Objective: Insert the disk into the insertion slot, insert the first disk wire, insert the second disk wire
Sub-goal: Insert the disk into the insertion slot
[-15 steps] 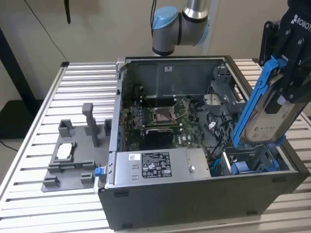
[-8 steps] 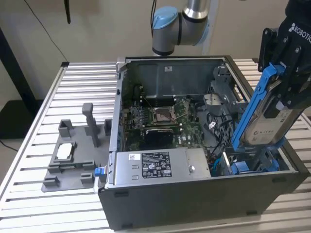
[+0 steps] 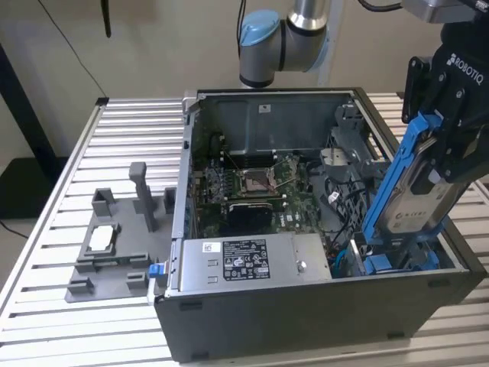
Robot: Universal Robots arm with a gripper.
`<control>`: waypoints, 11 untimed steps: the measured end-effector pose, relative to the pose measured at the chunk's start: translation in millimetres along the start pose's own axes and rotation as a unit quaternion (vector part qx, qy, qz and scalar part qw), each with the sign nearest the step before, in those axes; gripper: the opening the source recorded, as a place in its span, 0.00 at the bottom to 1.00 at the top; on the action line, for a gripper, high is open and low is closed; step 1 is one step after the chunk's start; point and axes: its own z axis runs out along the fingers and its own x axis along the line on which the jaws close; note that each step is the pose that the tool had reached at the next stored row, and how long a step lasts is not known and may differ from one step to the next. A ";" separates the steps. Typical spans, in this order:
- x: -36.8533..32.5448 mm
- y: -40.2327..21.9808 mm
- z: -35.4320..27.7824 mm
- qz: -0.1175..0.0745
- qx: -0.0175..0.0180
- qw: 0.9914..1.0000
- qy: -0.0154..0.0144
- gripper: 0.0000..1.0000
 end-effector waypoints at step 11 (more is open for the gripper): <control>0.0 0.4 16.2 0.000 0.000 1.000 0.000 0.33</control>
